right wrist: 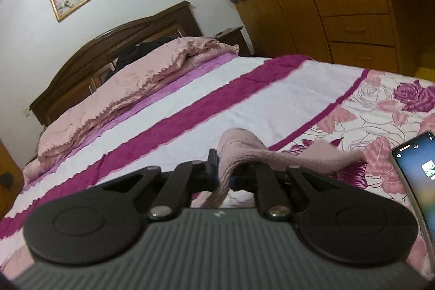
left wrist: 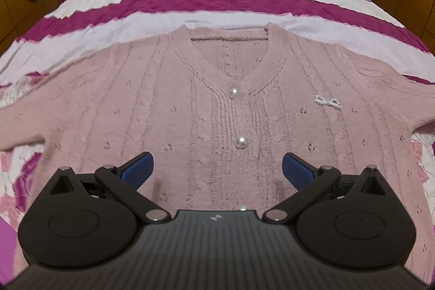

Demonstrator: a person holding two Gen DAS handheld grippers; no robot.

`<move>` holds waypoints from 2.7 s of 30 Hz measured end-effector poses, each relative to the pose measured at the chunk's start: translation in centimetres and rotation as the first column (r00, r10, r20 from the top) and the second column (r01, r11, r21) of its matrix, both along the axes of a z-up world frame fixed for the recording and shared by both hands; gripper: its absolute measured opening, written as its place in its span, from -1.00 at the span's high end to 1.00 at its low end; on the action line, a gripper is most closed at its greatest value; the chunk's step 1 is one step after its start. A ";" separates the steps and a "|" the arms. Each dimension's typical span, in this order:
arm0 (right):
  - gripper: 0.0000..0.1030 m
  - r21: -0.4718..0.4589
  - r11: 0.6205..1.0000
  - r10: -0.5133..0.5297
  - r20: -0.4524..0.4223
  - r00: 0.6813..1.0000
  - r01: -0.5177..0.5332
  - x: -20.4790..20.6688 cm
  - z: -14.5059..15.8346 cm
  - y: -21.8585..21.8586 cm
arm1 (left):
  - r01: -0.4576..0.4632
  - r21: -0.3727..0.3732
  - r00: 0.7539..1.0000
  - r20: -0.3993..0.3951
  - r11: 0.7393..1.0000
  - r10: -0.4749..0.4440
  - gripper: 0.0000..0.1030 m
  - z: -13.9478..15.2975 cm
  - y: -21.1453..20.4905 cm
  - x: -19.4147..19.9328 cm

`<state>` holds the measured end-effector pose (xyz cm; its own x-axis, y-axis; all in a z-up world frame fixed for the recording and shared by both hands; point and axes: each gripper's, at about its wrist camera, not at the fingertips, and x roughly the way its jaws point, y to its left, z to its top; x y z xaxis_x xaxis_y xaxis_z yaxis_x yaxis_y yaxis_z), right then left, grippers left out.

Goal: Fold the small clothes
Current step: 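Grasp the cardigan sleeve cuff with the right gripper and lift it, then lay the sleeve across the cardigan body and open the right gripper, then grasp the other cardigan sleeve with the left gripper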

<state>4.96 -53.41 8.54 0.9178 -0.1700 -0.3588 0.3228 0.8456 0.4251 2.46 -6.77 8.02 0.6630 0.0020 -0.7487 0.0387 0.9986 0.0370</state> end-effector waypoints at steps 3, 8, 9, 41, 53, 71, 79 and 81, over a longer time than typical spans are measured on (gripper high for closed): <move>0.79 -0.034 0.999 0.021 0.017 1.000 -0.020 -0.2 1.3 1.7 | 0.013 0.043 1.000 0.027 0.999 -0.014 -1.00 1.1 0.5 -0.6; 0.79 -0.106 0.992 0.076 0.043 0.996 -0.072 0.2 3.7 6.1 | 0.030 0.123 0.996 0.085 0.992 -0.040 -1.00 3.1 1.9 -1.6; 0.79 -0.113 0.990 0.087 0.048 0.995 -0.081 0.3 4.0 7.0 | 0.033 0.135 0.995 0.093 0.990 -0.046 -1.00 3.4 2.3 -1.9; 0.05 -0.133 0.777 0.580 -0.227 0.782 -0.615 3.9 -5.6 39.7 | -0.161 0.016 0.985 0.063 0.987 0.159 -1.00 1.7 17.7 -2.6; -0.29 -0.038 0.797 0.582 -0.222 0.782 -0.603 -1.0 -2.7 37.2 | -0.069 -0.002 0.994 0.082 0.998 0.069 -1.00 2.4 14.3 -2.1; -0.01 -0.101 0.934 0.302 -0.298 0.906 -0.344 -4.8 -4.1 23.7 | 0.347 0.085 0.923 0.147 0.934 -0.356 -0.76 3.2 -3.9 1.7; 0.21 -0.044 0.949 0.291 -0.261 0.921 -0.312 -4.1 -6.5 21.7 | 0.468 0.125 0.872 0.091 0.875 -0.480 -0.50 -0.5 -10.7 3.4; 0.21 -0.032 0.948 0.298 -0.255 0.920 -0.316 -4.1 -6.8 21.3 | 0.464 0.149 0.875 0.074 0.873 -0.478 -0.51 -1.5 -11.9 4.1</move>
<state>0.82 -32.10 1.69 0.8145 0.0731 -0.5755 0.1284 0.9447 0.3018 6.57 -18.67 6.54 0.6830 -0.2433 -0.6887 0.4926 0.8496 0.1884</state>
